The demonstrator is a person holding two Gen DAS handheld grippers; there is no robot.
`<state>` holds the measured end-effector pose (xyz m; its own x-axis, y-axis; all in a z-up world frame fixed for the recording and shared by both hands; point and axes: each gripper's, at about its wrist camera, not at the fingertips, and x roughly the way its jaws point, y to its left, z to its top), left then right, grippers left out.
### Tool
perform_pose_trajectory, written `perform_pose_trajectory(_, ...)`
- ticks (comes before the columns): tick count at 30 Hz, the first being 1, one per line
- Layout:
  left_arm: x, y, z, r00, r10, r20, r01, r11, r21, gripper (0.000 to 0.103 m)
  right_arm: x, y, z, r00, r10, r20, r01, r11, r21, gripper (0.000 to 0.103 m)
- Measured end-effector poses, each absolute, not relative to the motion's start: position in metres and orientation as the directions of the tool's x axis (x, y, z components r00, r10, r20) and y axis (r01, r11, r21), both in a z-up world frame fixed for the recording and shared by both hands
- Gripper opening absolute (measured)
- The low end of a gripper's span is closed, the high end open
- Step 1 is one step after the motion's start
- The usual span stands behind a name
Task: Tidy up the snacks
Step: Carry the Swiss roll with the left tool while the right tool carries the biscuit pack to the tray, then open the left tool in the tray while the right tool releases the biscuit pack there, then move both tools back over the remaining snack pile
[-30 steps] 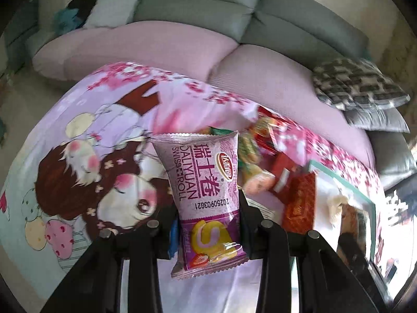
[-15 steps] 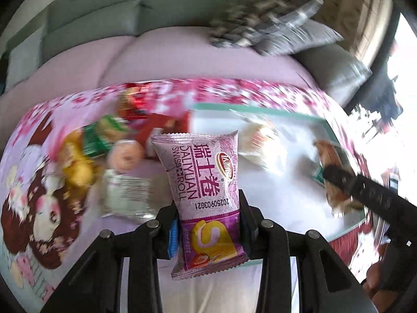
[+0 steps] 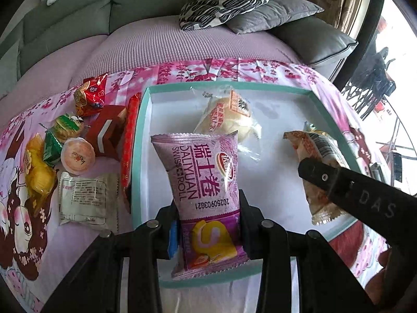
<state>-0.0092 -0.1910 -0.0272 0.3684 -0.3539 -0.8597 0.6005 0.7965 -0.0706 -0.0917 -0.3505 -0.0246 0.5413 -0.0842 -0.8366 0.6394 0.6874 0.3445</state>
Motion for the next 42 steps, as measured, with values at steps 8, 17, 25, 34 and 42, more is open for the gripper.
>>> perform_pose_trajectory(8, -0.004, -0.193, -0.037, 0.356, -0.329, -0.875, 0.594, 0.802, -0.060, 0.053, -0.091, -0.352, -0.035, 0.516, -0.065, -0.854, 0.654, 0.673, 0.344, 0.040)
perform_pose_trajectory(17, -0.013, -0.192, -0.021, 0.385, -0.351, -0.854, 0.616, 0.787, -0.046, 0.072, -0.096, -0.355, -0.029, 0.525, -0.077, -0.848, 0.663, 0.661, 0.351, 0.059)
perform_pose_trajectory(25, -0.005, -0.174, -0.006, 0.406, -0.346, -0.846, 0.553, 0.830, -0.074, 0.083, -0.094, -0.351, -0.017, 0.564, -0.085, -0.821, 0.634, 0.682, 0.365, 0.086)
perform_pose_trajectory(34, 0.023, -0.123, 0.010, 0.485, -0.298, -0.822, 0.370, 0.922, -0.115, 0.089, -0.090, -0.344, -0.011, 0.602, -0.088, -0.794, 0.597, 0.710, 0.374, 0.103)
perform_pose_trajectory(42, 0.062, -0.047, 0.012, 0.519, -0.234, -0.822, 0.161, 0.971, -0.175, 0.098, -0.080, -0.330, -0.013, 0.626, -0.035, -0.779, 0.544, 0.735, 0.404, 0.103)
